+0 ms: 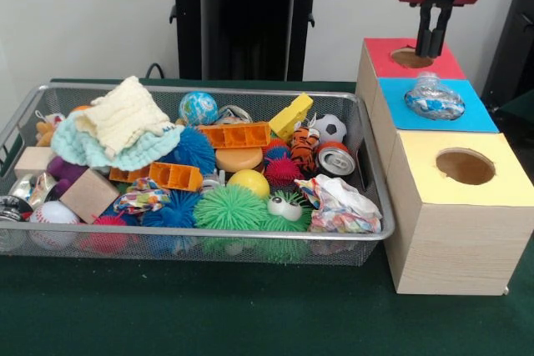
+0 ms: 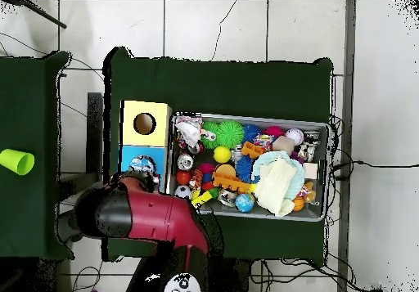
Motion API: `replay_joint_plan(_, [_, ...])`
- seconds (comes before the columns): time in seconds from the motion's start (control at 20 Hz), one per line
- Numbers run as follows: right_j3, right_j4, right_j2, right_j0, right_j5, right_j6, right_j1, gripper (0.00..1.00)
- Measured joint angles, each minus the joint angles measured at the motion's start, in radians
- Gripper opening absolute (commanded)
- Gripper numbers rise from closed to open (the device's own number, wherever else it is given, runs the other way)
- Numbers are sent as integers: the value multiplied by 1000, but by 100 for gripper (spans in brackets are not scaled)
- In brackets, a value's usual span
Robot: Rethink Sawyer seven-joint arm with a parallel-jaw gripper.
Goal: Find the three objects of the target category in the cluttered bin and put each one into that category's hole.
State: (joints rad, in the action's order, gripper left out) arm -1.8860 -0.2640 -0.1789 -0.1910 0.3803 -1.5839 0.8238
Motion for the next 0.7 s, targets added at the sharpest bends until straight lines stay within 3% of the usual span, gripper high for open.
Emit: replay_joint_plan(0.7, [38, -1, -3, -20, 0, 0, -19, 0])
